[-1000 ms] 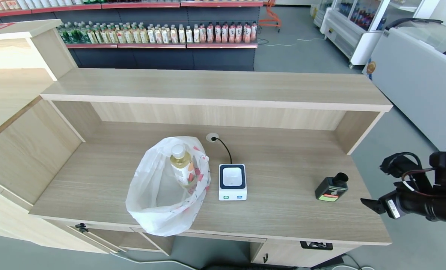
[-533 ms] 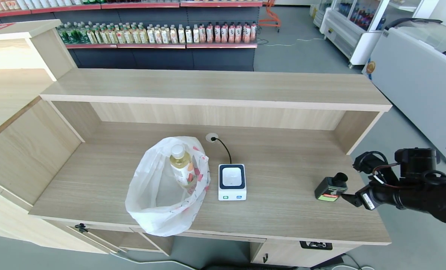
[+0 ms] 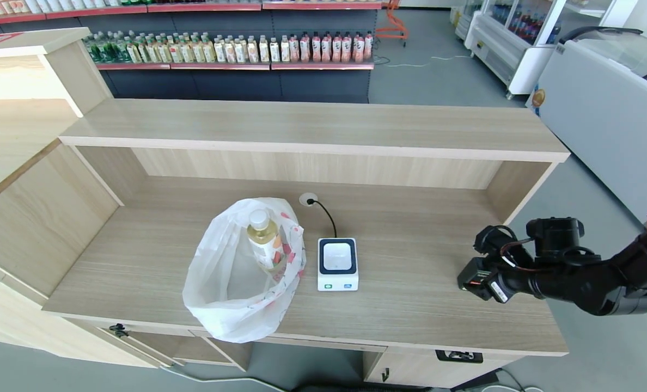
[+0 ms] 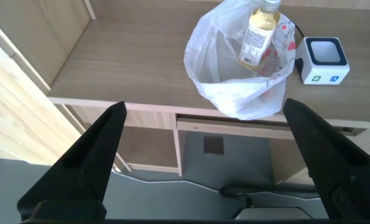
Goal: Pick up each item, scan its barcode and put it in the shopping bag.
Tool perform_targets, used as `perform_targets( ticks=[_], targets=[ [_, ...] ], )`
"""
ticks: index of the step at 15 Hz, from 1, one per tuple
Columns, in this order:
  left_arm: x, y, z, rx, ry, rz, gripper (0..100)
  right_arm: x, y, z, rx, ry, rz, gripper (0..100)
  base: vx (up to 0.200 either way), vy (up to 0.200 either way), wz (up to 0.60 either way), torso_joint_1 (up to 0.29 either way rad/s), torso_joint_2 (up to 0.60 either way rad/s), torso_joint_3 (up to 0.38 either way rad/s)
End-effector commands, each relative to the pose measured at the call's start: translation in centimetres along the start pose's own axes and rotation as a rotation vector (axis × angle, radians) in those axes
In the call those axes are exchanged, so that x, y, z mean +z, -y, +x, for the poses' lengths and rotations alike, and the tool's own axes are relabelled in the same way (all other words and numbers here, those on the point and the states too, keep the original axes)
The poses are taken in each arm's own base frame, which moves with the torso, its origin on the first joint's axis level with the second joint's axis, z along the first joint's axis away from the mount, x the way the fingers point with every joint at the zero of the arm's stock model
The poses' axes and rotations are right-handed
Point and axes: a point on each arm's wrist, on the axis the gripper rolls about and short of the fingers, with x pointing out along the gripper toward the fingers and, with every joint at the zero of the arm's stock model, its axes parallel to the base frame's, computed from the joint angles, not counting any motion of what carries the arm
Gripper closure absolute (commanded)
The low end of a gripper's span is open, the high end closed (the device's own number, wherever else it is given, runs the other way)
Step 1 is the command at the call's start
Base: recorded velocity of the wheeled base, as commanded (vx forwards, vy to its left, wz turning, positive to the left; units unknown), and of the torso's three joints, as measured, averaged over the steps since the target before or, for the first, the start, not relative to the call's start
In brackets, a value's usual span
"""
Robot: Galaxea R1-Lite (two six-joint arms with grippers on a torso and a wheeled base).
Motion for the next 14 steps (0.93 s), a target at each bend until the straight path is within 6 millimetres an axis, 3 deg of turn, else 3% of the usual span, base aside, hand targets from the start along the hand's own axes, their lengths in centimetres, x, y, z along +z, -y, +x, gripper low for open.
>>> perform_targets(
  ticks=[1,4,5,11,14],
  targets=[
    [0.0,0.0,0.0,0.001,0.000,0.000,0,-0.2,-0.3,0.9,0.014,-0.009,-0.005,0,0.000,0.000,0.00,0.000,0.00,0.000],
    [0.0,0.0,0.0,0.001,0.000,0.000,0,-0.1,-0.1,1.4,0.007,-0.005,-0.008,0,0.000,0.000,0.00,0.000,0.00,0.000],
    [0.0,0.0,0.0,0.001,0.000,0.000,0,-0.2,-0.1,1.6,0.009,-0.009,-0.012,100,0.000,0.000,0.00,0.000,0.00,0.000],
    [0.0,0.0,0.0,0.001,0.000,0.000,0,-0.5,-0.2,2.3,0.007,-0.008,-0.018,100,0.000,0.000,0.00,0.000,0.00,0.000],
    [0.0,0.0,0.0,0.001,0.000,0.000,0,0.6,0.6,1.1,-0.034,0.041,-0.024,100,0.000,0.000,0.00,0.000,0.00,0.000]
  ],
)
